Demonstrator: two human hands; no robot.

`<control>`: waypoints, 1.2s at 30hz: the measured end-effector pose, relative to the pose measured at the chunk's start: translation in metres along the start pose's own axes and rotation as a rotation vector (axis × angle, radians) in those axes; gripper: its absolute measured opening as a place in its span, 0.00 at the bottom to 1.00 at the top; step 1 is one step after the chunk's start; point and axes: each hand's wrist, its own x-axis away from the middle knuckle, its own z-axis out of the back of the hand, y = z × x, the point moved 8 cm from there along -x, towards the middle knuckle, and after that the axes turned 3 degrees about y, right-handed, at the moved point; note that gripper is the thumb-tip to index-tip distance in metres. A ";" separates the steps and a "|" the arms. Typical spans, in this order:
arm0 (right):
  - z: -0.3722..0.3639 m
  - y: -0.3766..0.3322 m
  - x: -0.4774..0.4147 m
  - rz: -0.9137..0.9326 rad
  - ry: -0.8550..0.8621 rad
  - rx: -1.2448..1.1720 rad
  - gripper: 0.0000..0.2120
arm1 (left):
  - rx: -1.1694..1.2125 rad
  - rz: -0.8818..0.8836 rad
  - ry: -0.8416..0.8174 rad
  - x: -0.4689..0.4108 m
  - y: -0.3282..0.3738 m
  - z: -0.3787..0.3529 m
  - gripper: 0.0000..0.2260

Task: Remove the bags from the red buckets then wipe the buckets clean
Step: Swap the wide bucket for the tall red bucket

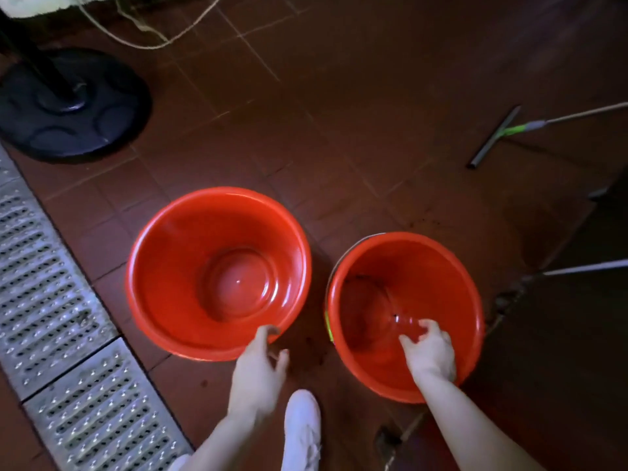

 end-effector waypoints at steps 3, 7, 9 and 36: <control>0.017 0.055 -0.017 -0.165 0.038 0.047 0.31 | -0.004 -0.049 -0.164 -0.009 0.025 -0.053 0.20; 0.010 0.117 -0.033 -0.374 0.003 -0.049 0.36 | -0.079 0.025 -0.256 -0.029 0.030 -0.101 0.37; -0.008 0.137 -0.037 -0.452 -0.050 -0.177 0.38 | -0.063 0.069 -0.281 -0.036 0.027 -0.116 0.41; 0.250 0.039 0.095 -0.165 0.134 -1.006 0.26 | 0.460 -0.111 -0.203 0.071 0.242 0.079 0.24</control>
